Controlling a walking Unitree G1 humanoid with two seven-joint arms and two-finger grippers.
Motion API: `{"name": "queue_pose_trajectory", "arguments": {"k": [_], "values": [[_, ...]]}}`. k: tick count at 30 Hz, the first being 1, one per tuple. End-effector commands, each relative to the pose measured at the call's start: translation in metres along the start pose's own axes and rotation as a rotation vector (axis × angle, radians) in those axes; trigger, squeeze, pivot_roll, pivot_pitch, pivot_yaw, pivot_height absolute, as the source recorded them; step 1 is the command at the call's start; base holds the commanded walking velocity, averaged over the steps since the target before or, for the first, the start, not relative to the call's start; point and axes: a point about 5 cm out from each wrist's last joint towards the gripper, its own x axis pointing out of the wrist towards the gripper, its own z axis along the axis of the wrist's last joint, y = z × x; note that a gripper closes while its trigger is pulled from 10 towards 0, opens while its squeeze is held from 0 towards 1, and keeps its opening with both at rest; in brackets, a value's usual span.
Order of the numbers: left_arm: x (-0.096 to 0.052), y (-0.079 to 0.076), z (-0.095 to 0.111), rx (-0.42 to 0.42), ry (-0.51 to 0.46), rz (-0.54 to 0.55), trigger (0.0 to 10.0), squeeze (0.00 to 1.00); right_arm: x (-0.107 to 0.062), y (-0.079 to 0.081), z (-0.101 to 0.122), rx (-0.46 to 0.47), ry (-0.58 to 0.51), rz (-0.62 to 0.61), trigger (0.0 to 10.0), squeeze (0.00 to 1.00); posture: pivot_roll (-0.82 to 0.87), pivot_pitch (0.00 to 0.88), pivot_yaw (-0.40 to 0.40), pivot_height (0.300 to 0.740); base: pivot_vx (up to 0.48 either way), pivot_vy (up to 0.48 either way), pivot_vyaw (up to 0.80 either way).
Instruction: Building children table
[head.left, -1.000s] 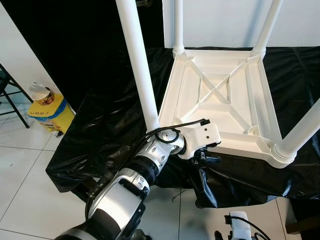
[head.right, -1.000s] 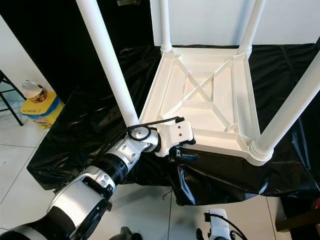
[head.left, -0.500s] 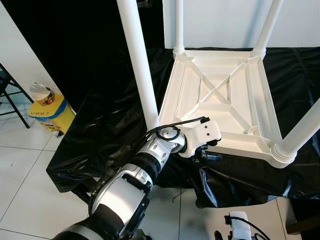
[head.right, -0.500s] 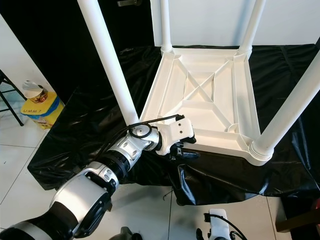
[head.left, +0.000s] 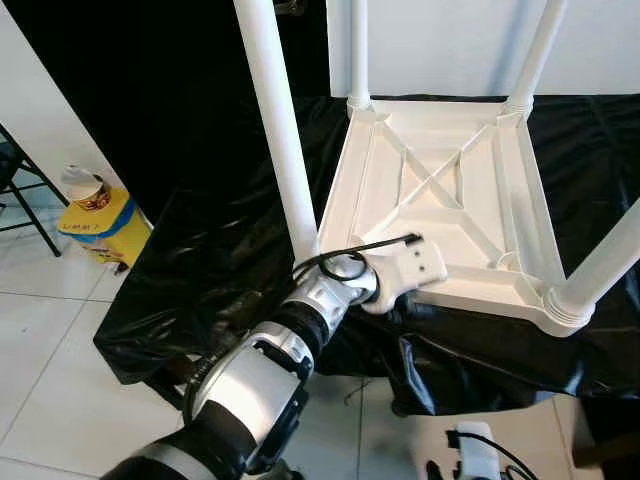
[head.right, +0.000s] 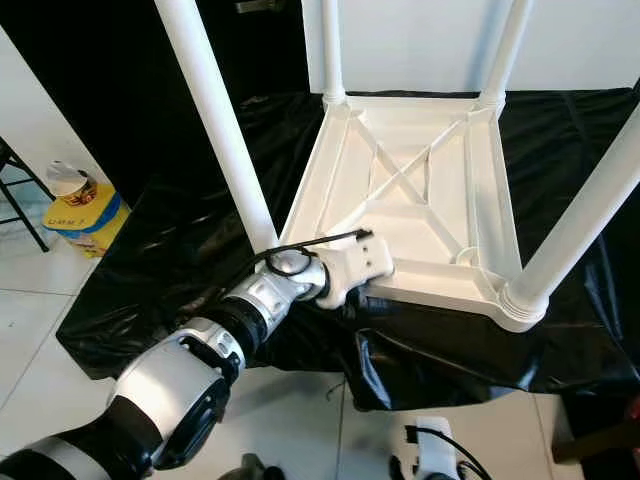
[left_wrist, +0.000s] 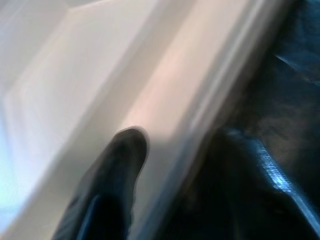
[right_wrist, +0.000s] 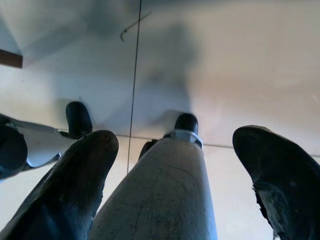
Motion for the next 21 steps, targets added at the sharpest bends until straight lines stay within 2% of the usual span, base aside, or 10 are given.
{"name": "queue_pose_trajectory", "arguments": {"k": [1,4,6,7,8,16,17,19,20,21], "values": [[-0.003,0.010,-0.011,-0.036,0.057,0.169,10.0,0.00,-0.004,0.004,-0.019,0.015,0.075,0.008,10.0,0.14,-0.01,0.054,0.076,0.740,0.000,0.000,0.00],[-0.006,0.016,-0.014,-0.052,0.080,0.194,9.8,0.00,-0.004,0.003,-0.019,0.020,0.075,0.006,10.0,0.14,-0.01,0.055,0.076,0.740,0.000,0.000,0.00],[-0.007,0.019,-0.015,-0.051,0.083,0.200,8.8,0.00,-0.003,0.003,-0.019,0.022,0.075,0.006,10.0,0.14,-0.01,0.056,0.075,0.740,0.000,0.000,0.00],[-0.008,0.021,-0.017,-0.055,0.091,0.205,6.8,0.00,-0.003,0.003,-0.019,0.023,0.075,0.006,10.0,0.14,-0.01,0.058,0.074,0.740,0.000,0.000,0.00],[-0.009,0.023,-0.017,-0.045,0.085,0.208,7.6,0.00,-0.003,0.003,-0.019,0.024,0.075,0.006,10.0,0.14,-0.01,0.061,0.076,0.740,0.000,0.000,0.00],[-0.009,0.019,-0.014,-0.028,0.037,0.146,7.1,0.00,-0.003,0.003,-0.018,0.033,0.074,0.005,10.0,0.14,0.00,0.067,0.077,0.740,0.000,0.000,0.00],[-0.008,0.016,-0.014,-0.031,0.023,0.106,4.8,0.00,-0.003,0.003,-0.018,0.034,0.074,0.005,10.0,0.14,0.00,0.067,0.077,0.740,0.000,0.000,0.00],[-0.008,0.013,-0.013,-0.032,0.015,0.070,4.5,0.00,-0.003,0.003,-0.018,0.035,0.074,0.004,10.0,0.14,0.00,0.069,0.078,0.740,0.000,0.000,0.00],[-0.007,0.008,-0.013,-0.049,-0.003,0.005,2.0,0.00,-0.003,0.003,-0.018,0.036,0.074,0.004,10.0,0.14,-0.01,0.070,0.077,0.740,0.000,0.000,0.00],[-0.007,0.005,-0.013,-0.062,-0.014,-0.038,2.0,0.00,-0.003,0.003,-0.018,0.037,0.074,0.003,10.0,0.14,-0.01,0.071,0.078,0.740,0.000,0.000,0.00]]}}
